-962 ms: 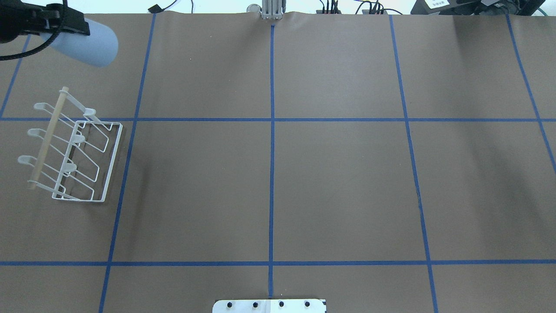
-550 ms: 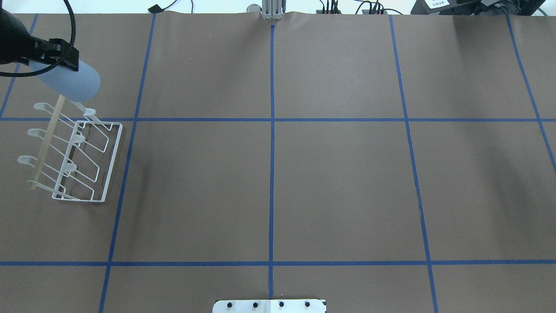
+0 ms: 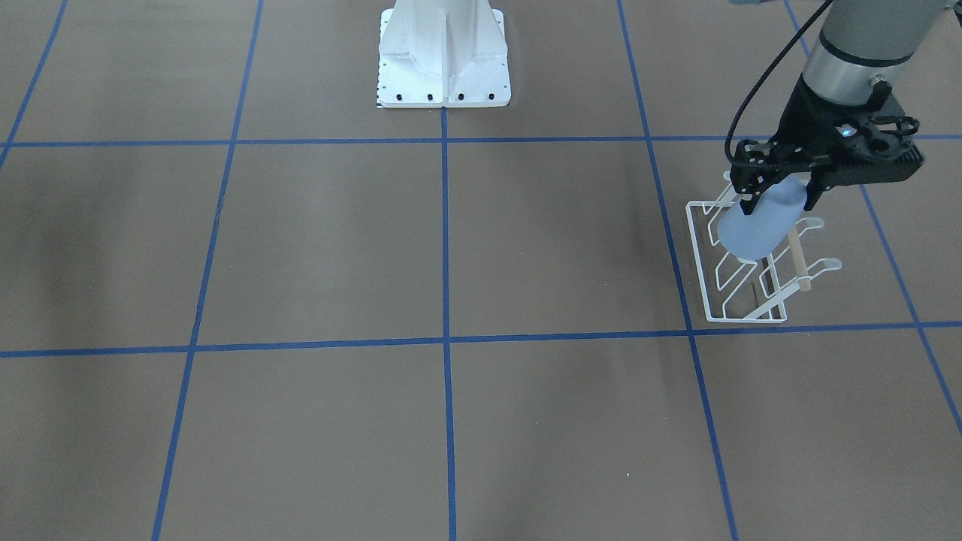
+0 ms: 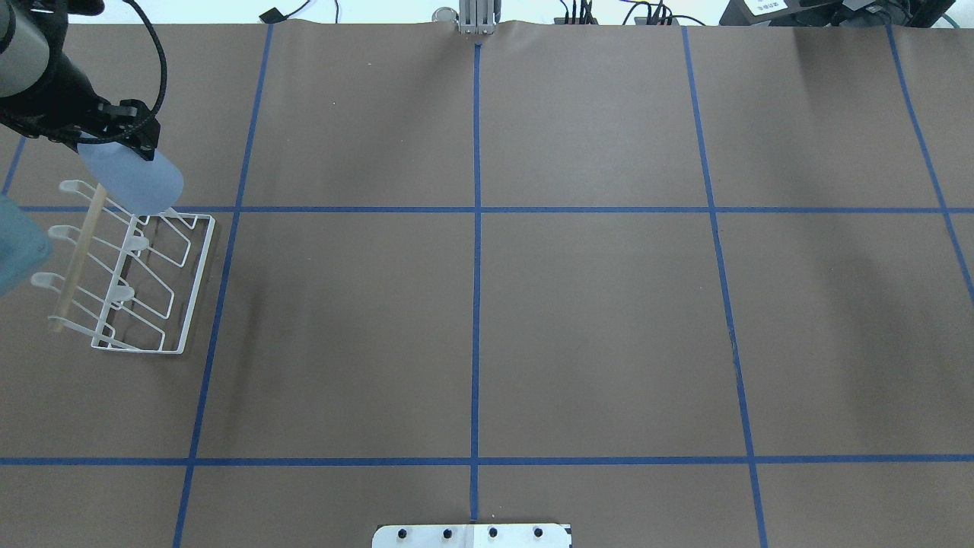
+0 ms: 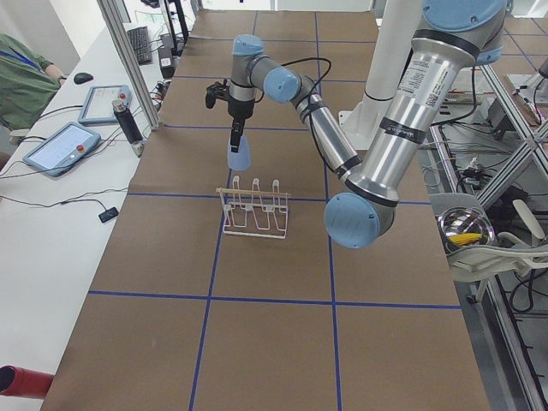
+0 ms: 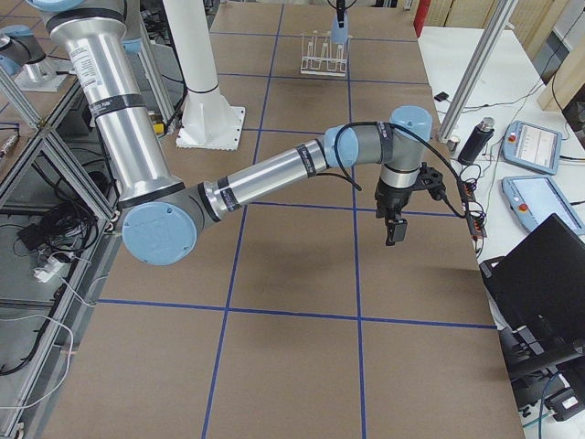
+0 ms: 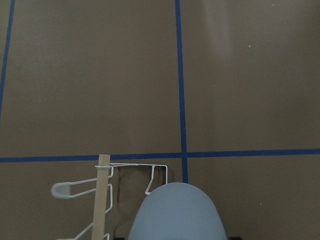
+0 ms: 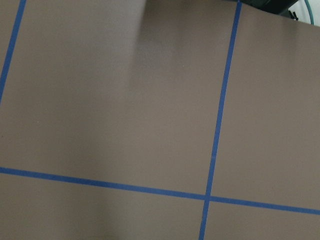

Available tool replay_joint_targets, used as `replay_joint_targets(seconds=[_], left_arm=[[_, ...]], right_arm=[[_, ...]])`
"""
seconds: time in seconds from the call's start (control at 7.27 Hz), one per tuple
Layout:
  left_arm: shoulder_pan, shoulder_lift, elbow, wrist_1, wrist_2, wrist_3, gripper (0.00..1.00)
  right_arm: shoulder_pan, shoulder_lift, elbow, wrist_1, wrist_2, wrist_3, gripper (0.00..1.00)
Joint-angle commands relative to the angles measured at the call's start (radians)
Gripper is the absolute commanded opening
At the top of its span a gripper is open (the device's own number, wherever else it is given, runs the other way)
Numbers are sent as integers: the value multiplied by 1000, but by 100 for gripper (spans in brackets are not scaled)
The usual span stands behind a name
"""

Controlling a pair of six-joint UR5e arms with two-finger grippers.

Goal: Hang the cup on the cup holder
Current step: 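Lower the cup with the left gripper onto a rack peg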

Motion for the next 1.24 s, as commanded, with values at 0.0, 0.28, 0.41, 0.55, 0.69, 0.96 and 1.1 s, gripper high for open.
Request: replay_joint_targets(seconds=[0.0, 0.28, 0.41, 0.55, 0.69, 0.96, 1.1], left_arm=[[-6, -26, 68, -8, -5, 23, 0], [-14, -41, 93, -11, -5, 24, 0], [-14, -43, 111, -24, -5, 24, 0], [-15, -43, 130, -46, -5, 24, 0], [-15, -42, 134, -54, -5, 24, 0], [-15, -37, 137, -54, -5, 24, 0], [-14, -31, 137, -52, -5, 24, 0]], right_arm=[[-3, -16, 0, -9, 1, -2, 100], [-2, -16, 0, -9, 3, -2, 100], [-3, -18, -2, -7, 3, -2, 100], [-3, -16, -2, -7, 3, -2, 100], [-3, -16, -2, -7, 3, -2, 100], [-5, -16, -9, -7, 3, -2, 100], [-5, -16, -5, -7, 3, -2, 100]])
